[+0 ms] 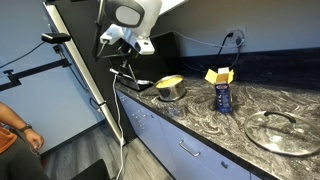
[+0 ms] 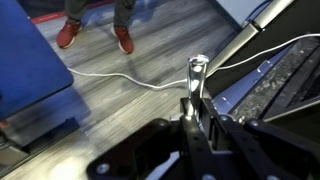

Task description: Use the silver fork to stir the contents in the silver pot on the left.

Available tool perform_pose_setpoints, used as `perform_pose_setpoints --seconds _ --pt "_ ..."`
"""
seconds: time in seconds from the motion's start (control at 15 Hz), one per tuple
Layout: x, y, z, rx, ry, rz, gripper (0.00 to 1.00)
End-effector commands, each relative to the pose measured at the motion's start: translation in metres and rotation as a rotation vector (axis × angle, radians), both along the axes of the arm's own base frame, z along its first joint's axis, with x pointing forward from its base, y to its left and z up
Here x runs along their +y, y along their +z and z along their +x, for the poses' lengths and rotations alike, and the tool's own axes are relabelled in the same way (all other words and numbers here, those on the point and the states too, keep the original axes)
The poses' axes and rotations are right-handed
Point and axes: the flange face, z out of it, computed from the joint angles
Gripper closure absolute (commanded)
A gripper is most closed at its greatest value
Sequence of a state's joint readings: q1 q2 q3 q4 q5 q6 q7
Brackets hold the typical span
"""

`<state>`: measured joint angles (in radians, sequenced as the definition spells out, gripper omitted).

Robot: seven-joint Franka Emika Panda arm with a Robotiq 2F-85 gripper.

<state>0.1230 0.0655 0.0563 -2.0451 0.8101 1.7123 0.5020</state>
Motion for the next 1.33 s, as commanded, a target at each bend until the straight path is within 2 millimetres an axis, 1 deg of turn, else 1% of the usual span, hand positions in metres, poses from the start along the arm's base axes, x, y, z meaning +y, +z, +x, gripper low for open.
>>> perform_pose_setpoints --seconds 0.0,0.13,0.2,0.27,0.33,0.4,0.47,0.6,0.73,1.0,1.13,1.27 --pt "0.006 -0.017 0.03 0.02 -0.095 0.182 0.96" --pt "0.009 -0.023 0.038 0.009 -0.142 0.296 0.96" --pt "0.007 -0.025 0.027 0.032 -0.106 0.219 0.96" --pt "0.006 -0.03 0.029 0.036 -0.111 0.231 0.86" --pt "0.006 -0.034 0.029 0.041 -0.111 0.229 0.86" --pt "0.006 -0.034 0.029 0.041 -0.111 0.228 0.96" --pt "0.004 -0.033 0.031 0.042 -0.149 0.23 0.96" --pt "-0.003 -0.032 0.039 0.074 -0.279 0.267 0.96" --pt "-0.01 -0.031 0.049 0.102 -0.375 0.304 0.96" --pt "-0.023 -0.031 0.067 0.16 -0.559 0.415 0.96" --pt "-0.026 -0.039 0.077 0.186 -0.643 0.484 0.96" --pt "-0.027 -0.055 0.086 0.22 -0.743 0.527 0.96"
